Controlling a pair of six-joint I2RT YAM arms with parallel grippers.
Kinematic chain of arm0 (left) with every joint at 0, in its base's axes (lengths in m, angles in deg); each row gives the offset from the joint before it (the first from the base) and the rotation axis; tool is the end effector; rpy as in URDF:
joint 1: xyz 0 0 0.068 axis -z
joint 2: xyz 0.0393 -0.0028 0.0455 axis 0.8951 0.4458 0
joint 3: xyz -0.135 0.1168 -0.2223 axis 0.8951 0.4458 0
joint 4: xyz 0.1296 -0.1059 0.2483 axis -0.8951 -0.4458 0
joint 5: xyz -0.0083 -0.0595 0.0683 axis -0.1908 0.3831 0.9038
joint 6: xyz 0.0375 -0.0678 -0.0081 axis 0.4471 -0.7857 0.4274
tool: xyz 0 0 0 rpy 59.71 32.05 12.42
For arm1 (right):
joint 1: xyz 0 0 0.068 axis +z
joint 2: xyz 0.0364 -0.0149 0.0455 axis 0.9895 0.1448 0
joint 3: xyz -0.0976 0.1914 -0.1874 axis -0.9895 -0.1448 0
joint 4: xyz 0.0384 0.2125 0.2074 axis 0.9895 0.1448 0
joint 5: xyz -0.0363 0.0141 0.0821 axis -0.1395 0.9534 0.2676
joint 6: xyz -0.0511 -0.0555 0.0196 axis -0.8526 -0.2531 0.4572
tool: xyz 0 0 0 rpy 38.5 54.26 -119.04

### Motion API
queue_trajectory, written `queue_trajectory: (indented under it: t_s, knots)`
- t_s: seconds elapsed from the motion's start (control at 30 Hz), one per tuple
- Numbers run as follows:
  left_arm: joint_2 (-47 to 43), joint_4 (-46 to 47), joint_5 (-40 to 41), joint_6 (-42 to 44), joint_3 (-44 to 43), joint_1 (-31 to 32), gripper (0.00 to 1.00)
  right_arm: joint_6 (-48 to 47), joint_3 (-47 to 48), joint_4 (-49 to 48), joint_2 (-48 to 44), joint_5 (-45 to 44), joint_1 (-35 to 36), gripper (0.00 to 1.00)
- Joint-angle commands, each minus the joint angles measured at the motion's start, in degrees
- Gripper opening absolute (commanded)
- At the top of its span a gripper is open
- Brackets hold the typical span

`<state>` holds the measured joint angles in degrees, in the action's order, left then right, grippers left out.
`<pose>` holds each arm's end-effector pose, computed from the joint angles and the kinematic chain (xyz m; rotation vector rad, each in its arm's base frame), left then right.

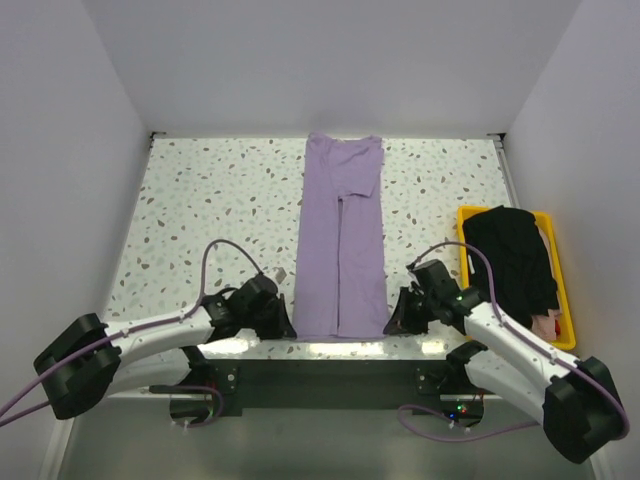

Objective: Fold and stack the t-shirts
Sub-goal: Fold the tshirt

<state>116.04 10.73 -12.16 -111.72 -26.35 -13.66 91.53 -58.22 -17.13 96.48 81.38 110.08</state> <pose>0.1366 -0.1787 0.0954 -0.0815 2.7584 -0.8593 0.1585 0.1111 0.1150 0.2489 2.8431 0.8008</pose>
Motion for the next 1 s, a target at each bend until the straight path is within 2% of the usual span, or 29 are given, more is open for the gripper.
queue_trajectory:
  t_s: [0.0,0.17,0.33,0.57,0.8,0.97]
  knots:
    - [-2.6,-2.4,1.6,-3.3,0.8,3.5,0.0,1.6,-0.6,4.8,-4.7,1.8,1.5,0.0]
    - [-4.3,-4.1,4.8,-2.8,-1.2,5.5,0.0,2.2,1.6,7.0,-10.1,0.2,2.2,0.0]
    - [0.5,-9.0,9.1,4.5,-15.1,2.5,0.0,-0.2,9.6,5.2,-5.0,-4.5,2.4,0.0]
    - [11.7,-5.3,7.9,11.5,-27.9,-6.6,0.0,-1.6,22.7,-1.4,6.2,-17.1,2.2,0.0]
    - [26.4,0.2,6.1,11.4,-37.1,-13.6,0.0,-4.7,35.3,-6.8,26.4,-25.3,1.1,0.0]
    - [32.5,2.7,5.3,10.6,-43.0,-17.2,0.0,-4.9,42.3,-11.2,36.3,-22.3,-4.1,0.0]
